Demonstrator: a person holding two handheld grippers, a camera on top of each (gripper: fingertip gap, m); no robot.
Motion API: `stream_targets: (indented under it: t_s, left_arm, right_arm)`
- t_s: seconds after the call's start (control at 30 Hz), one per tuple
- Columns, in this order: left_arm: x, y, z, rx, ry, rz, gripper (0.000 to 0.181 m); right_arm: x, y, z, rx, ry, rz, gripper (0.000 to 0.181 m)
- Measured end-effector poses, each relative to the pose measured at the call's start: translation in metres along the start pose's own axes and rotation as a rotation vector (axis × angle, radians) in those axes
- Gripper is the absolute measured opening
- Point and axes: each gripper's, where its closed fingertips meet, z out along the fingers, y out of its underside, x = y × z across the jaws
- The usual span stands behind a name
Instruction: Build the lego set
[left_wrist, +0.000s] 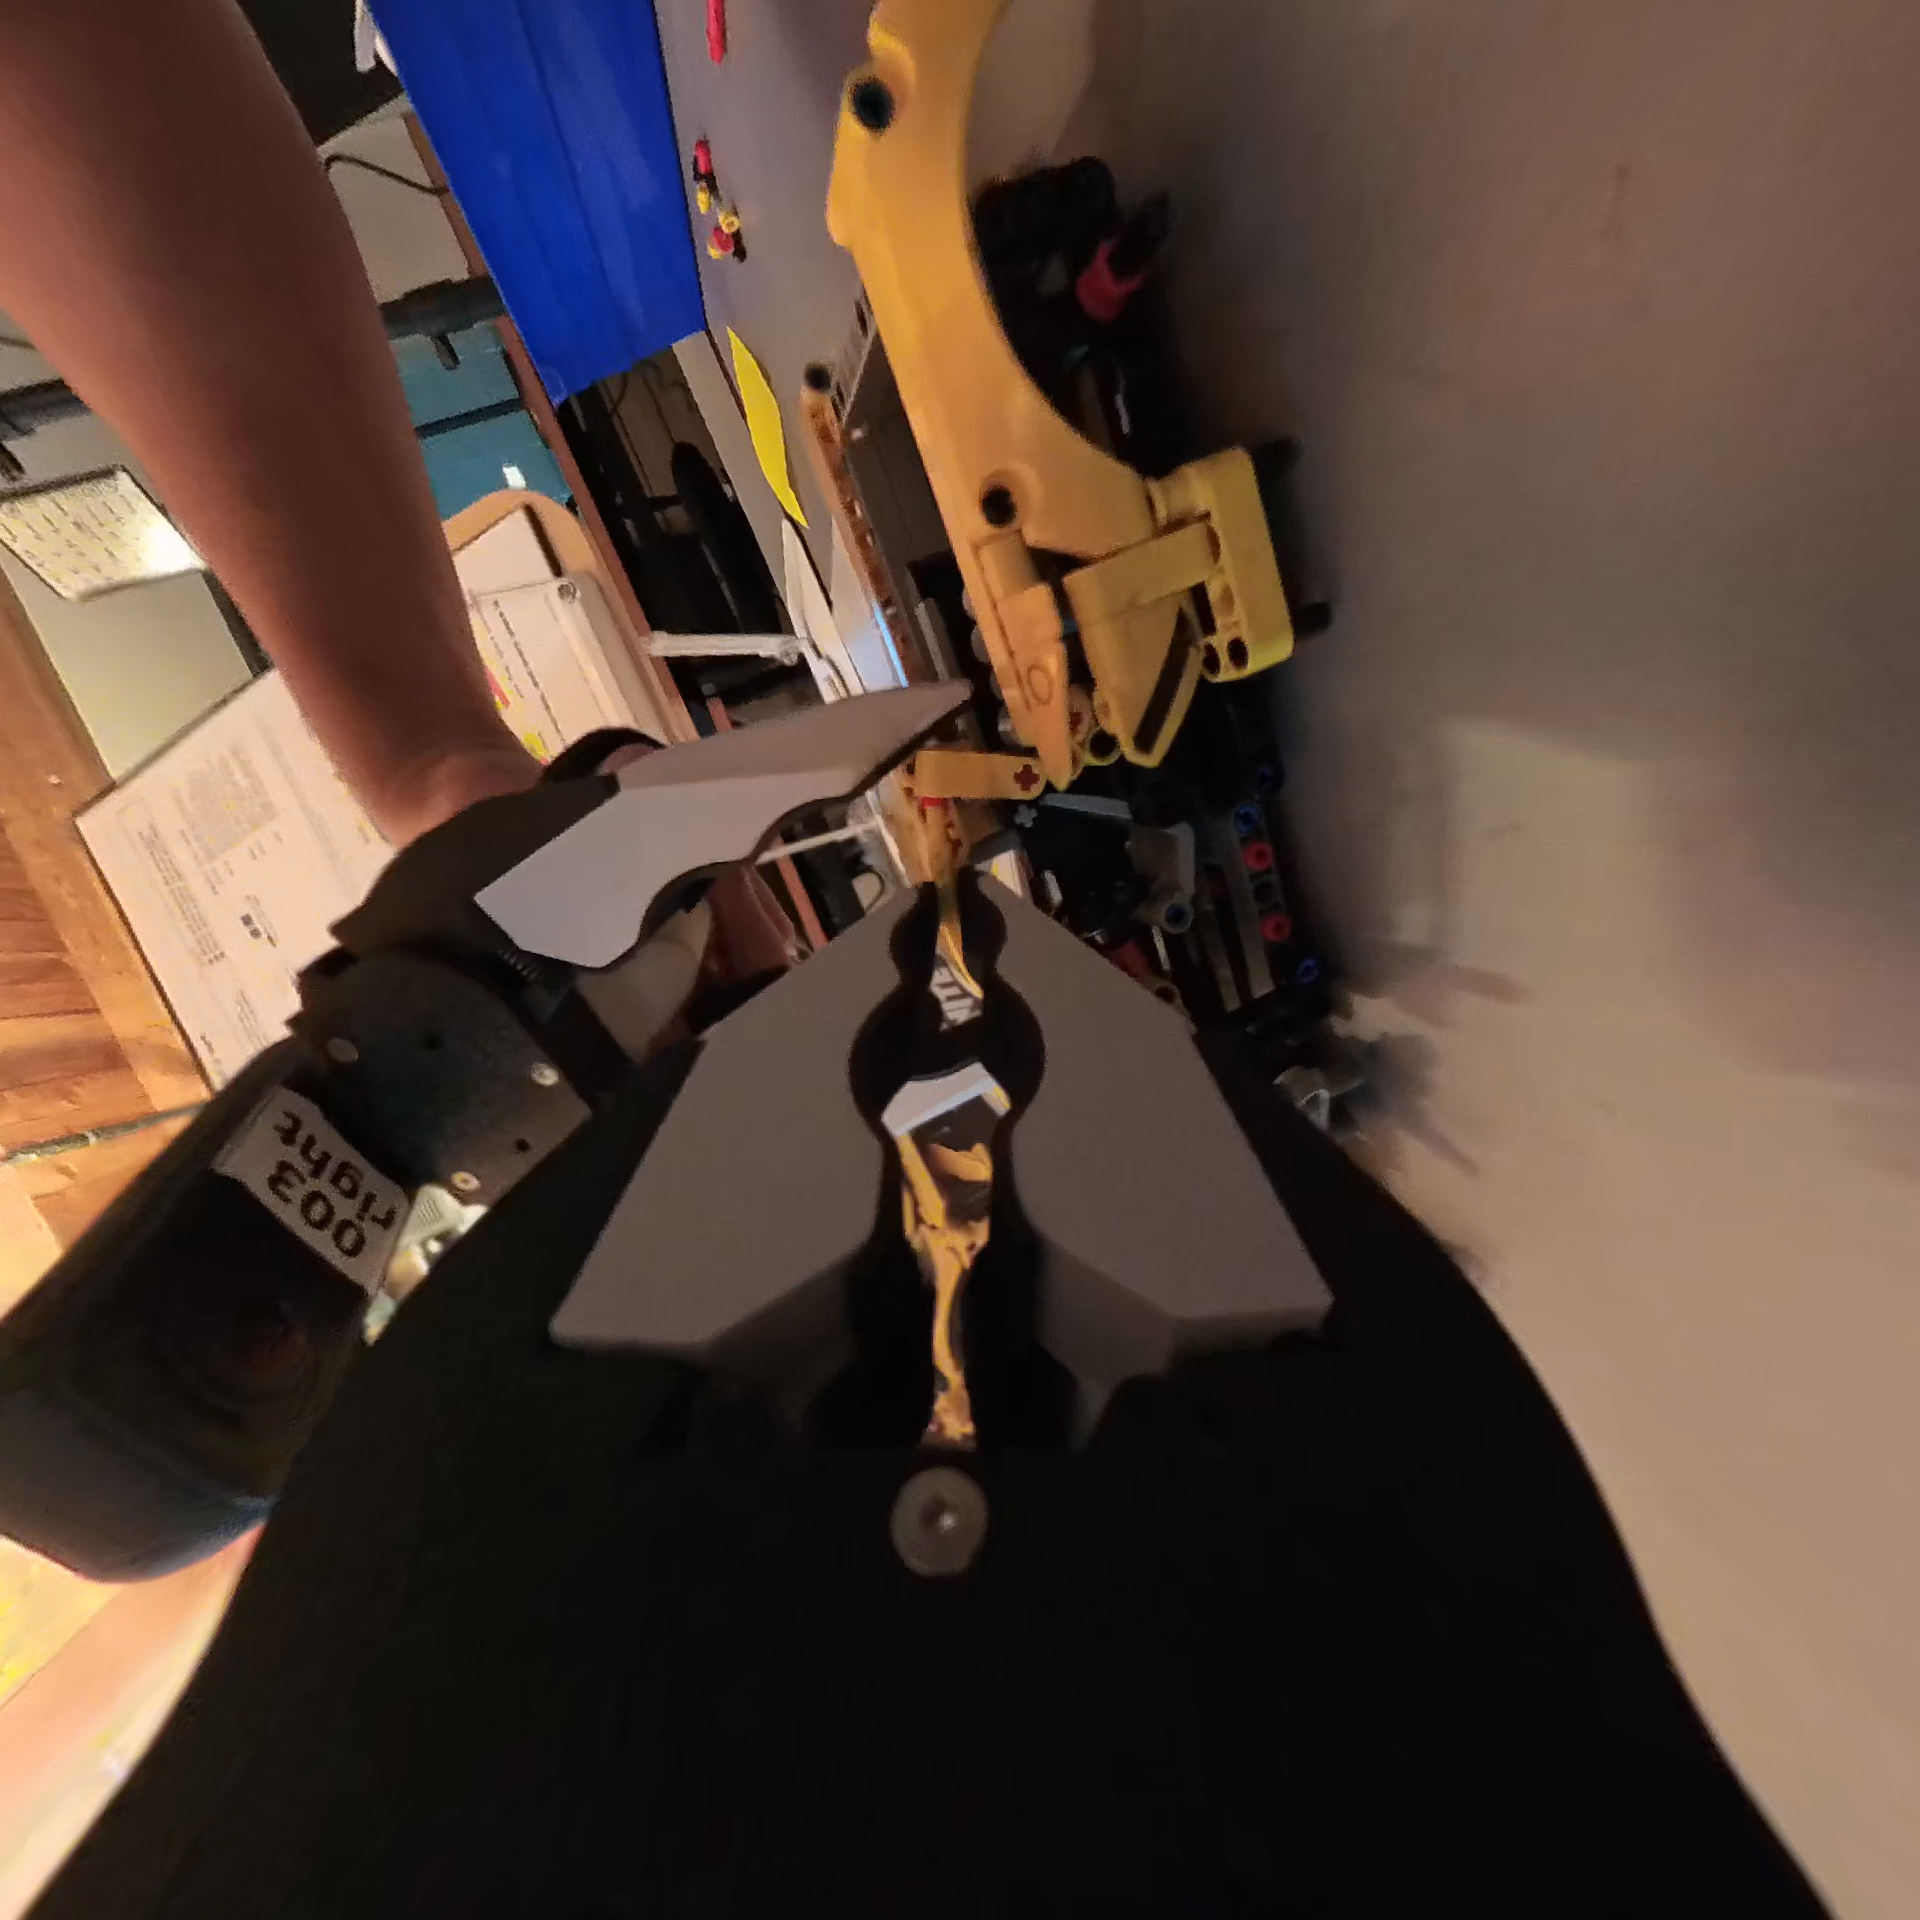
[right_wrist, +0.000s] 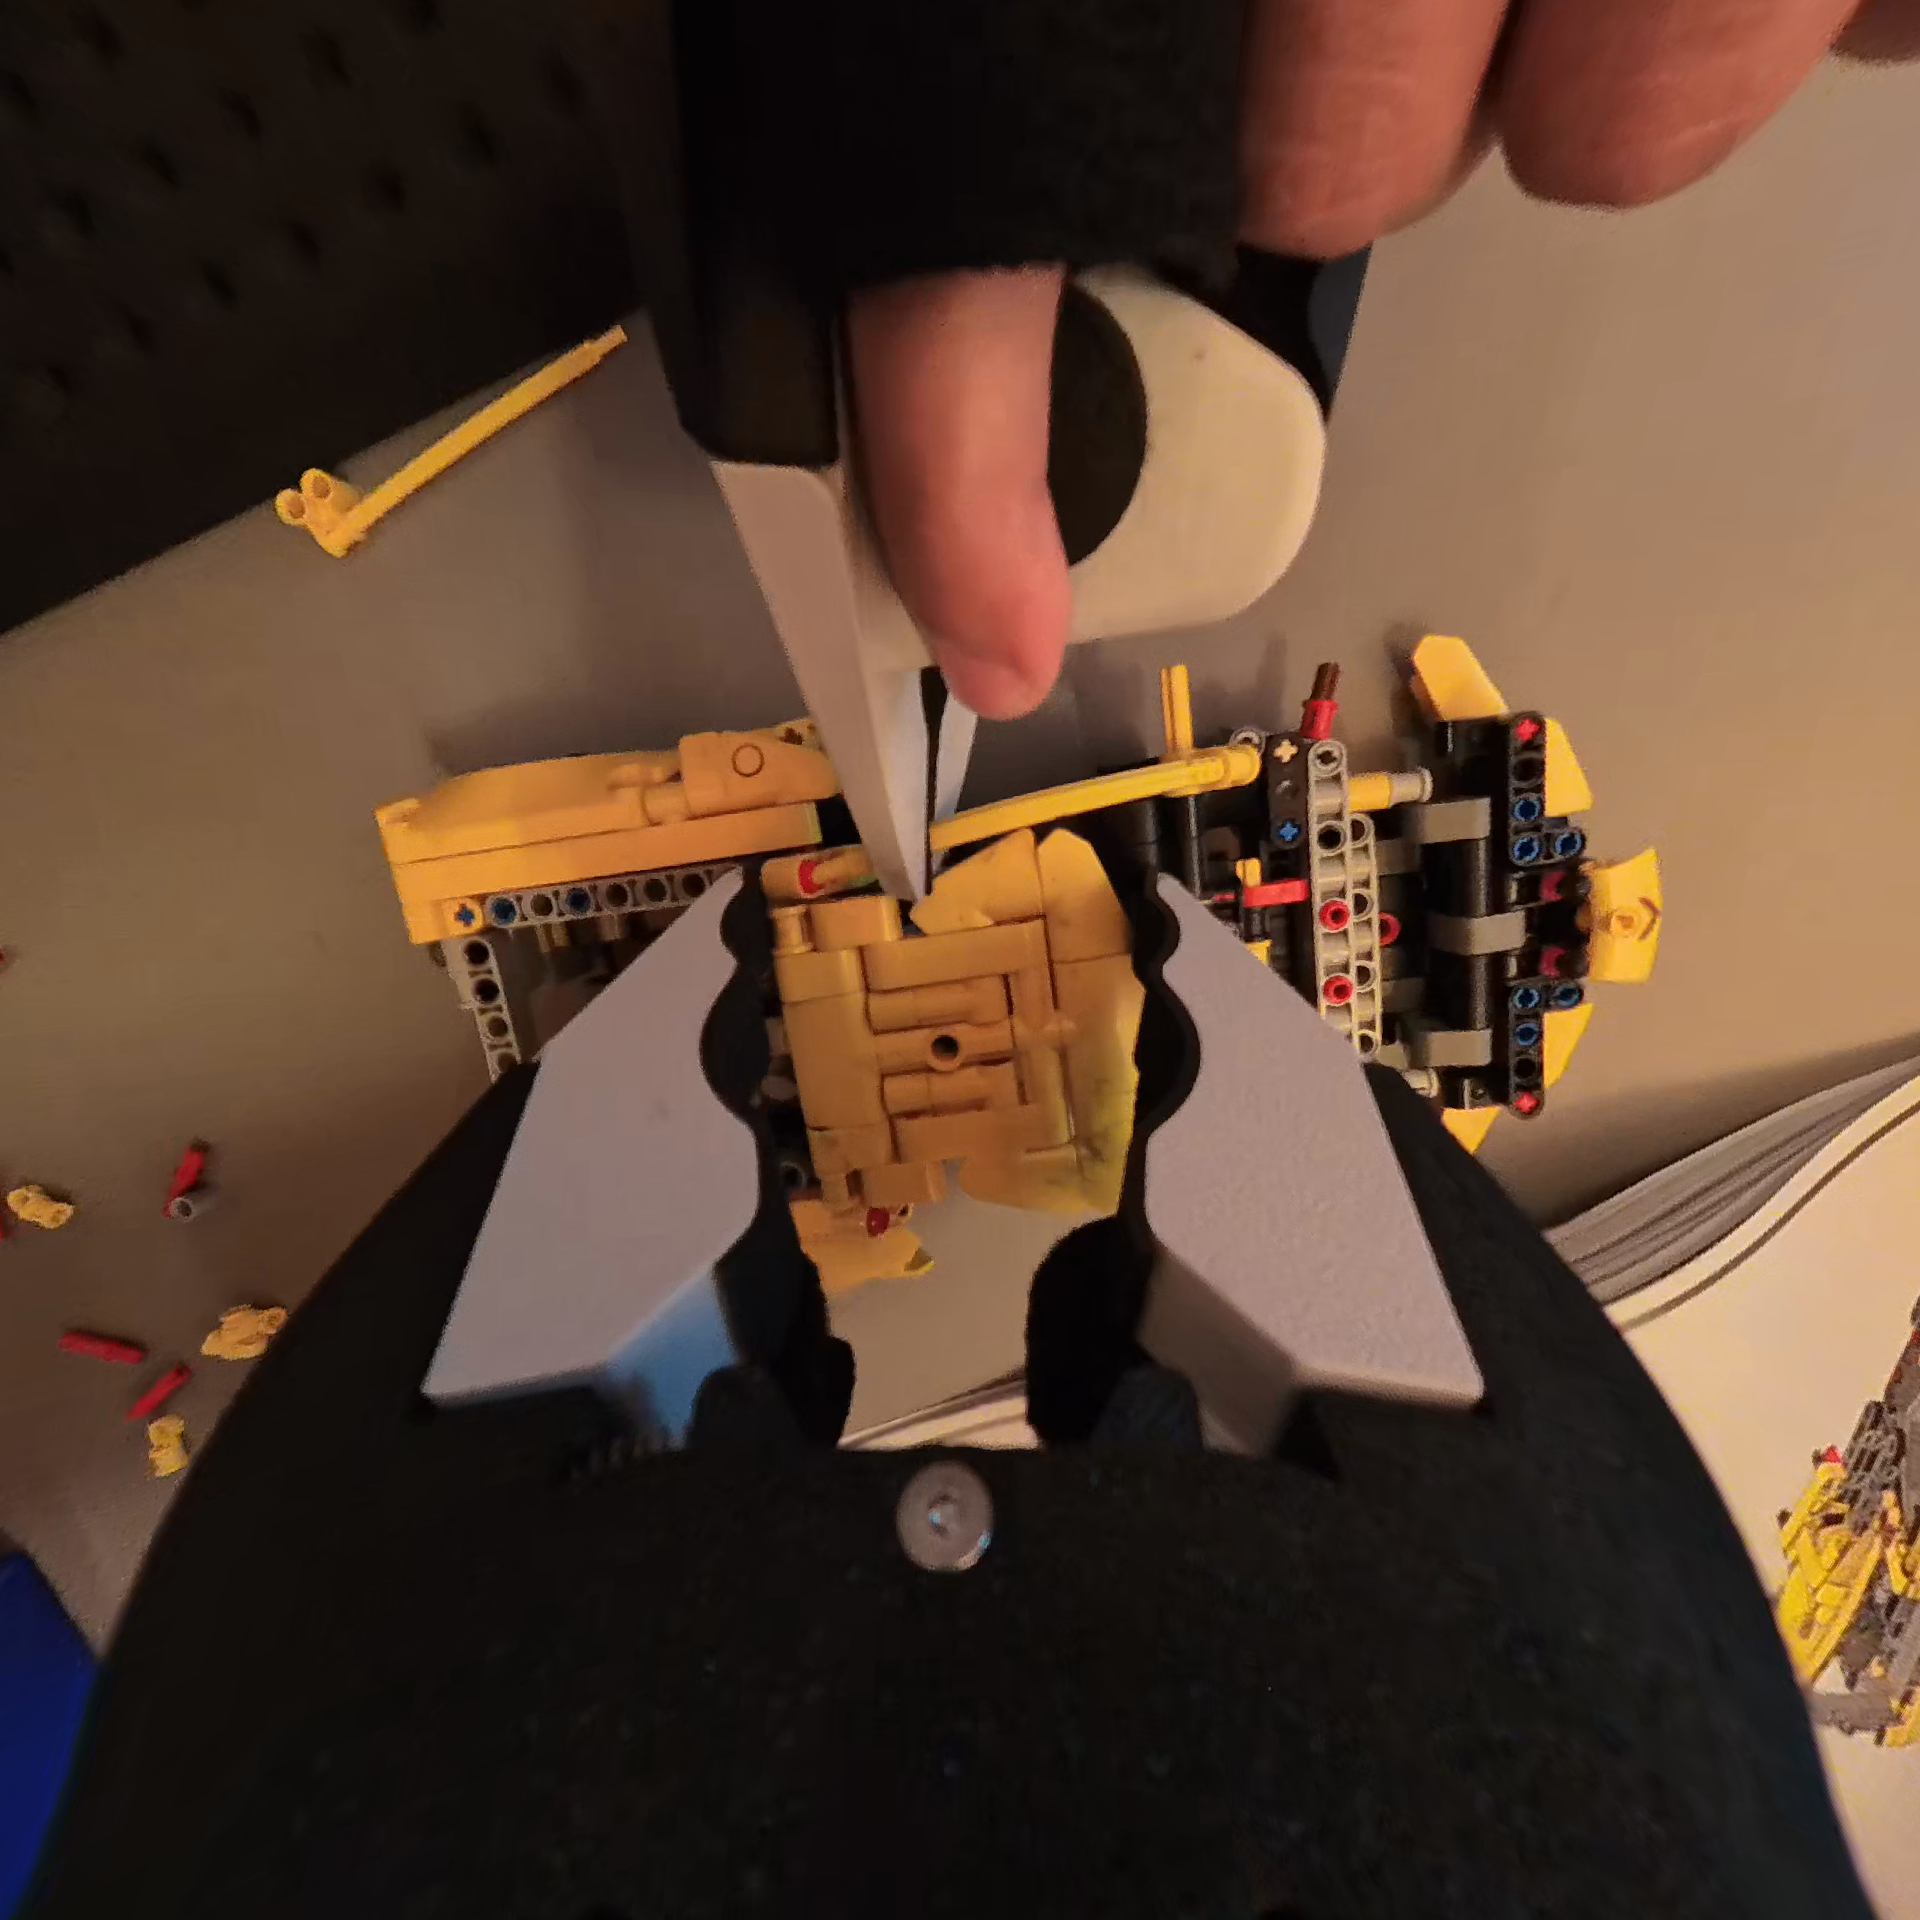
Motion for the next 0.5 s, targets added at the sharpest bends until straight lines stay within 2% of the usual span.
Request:
stream_targets:
  t_s: [0.3,0.5]
  left_arm:
    - [0.0010,-0.0006,0.0024,-0.028,0.005,-0.069,0.004]
    - [0.0008,0.0038,-0.0028,-0.010,0.031,-0.051,0.004]
  right_arm:
    - [0.0004,0.0012,0.0018,-0.045,-0.016,0.018,0.068]
    - [0.0037,-0.0009,-0.0007,-0.006,0.013,0.060,0.071]
